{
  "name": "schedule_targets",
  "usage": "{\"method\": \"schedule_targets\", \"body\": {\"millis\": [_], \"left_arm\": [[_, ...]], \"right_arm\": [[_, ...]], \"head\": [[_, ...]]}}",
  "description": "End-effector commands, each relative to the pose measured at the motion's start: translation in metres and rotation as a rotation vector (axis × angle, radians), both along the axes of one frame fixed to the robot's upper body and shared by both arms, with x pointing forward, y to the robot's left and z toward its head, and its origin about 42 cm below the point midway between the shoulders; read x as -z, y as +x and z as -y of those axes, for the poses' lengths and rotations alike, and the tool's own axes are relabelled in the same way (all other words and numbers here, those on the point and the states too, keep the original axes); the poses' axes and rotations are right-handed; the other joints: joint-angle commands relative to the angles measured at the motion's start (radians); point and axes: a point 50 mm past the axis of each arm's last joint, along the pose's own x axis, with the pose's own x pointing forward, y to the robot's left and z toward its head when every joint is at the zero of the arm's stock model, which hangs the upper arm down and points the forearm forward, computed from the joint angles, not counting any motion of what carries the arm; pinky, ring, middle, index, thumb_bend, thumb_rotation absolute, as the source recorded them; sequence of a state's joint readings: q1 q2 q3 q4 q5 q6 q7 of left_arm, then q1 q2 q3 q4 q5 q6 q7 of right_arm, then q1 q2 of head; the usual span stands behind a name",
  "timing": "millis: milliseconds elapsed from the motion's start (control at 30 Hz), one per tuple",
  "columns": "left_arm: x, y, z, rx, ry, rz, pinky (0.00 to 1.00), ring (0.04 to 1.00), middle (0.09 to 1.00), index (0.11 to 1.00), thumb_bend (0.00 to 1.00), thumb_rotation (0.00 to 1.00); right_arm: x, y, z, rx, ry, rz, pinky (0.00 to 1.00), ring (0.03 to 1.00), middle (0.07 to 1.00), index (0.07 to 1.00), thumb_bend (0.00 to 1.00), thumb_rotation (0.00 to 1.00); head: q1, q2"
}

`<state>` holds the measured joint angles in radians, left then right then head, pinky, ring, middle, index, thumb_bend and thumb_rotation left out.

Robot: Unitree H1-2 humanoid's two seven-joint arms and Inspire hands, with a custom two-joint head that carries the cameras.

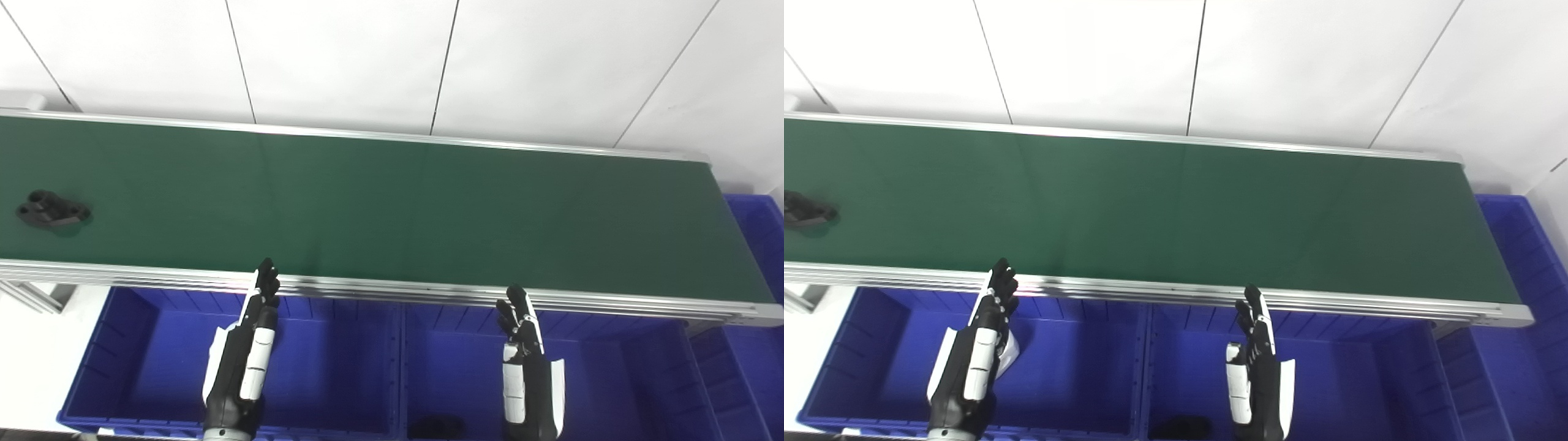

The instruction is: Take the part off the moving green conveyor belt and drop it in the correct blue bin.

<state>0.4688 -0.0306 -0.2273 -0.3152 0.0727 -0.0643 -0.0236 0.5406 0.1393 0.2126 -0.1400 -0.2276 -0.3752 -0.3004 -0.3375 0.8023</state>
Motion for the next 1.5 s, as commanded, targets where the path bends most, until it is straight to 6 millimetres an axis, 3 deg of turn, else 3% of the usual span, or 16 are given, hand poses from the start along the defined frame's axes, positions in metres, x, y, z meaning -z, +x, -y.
{"method": "schedule_targets", "body": {"millis": [0, 167, 1467], "left_arm": [[-0.0064, -0.0025, -0.0002, 0.019, 0.015, 0.055, 1.0, 1.0, 1.0, 1.0, 0.65, 1.0], [-0.0032, -0.0112, -0.0035, 0.065, 0.002, 0.049, 1.0, 1.0, 1.0, 1.0, 0.64, 0.99], [-0.005, -0.0043, 0.0019, 0.057, -0.001, 0.055, 1.0, 1.0, 1.0, 1.0, 0.62, 1.0]], "right_arm": [[-0.0122, 0.0082, -0.0202, 0.005, 0.058, 0.029, 0.9, 0.904, 0.942, 0.936, 0.73, 1.0], [-0.0121, 0.0079, -0.0193, -0.005, 0.057, 0.009, 0.9, 0.909, 0.948, 0.941, 0.73, 1.0], [-0.0089, 0.0101, -0.0181, -0.062, 0.065, -0.028, 0.87, 0.923, 0.969, 0.968, 0.75, 1.0]], "head": [[0.001, 0.001], [0.0, 0.0], [0.005, 0.002]]}}
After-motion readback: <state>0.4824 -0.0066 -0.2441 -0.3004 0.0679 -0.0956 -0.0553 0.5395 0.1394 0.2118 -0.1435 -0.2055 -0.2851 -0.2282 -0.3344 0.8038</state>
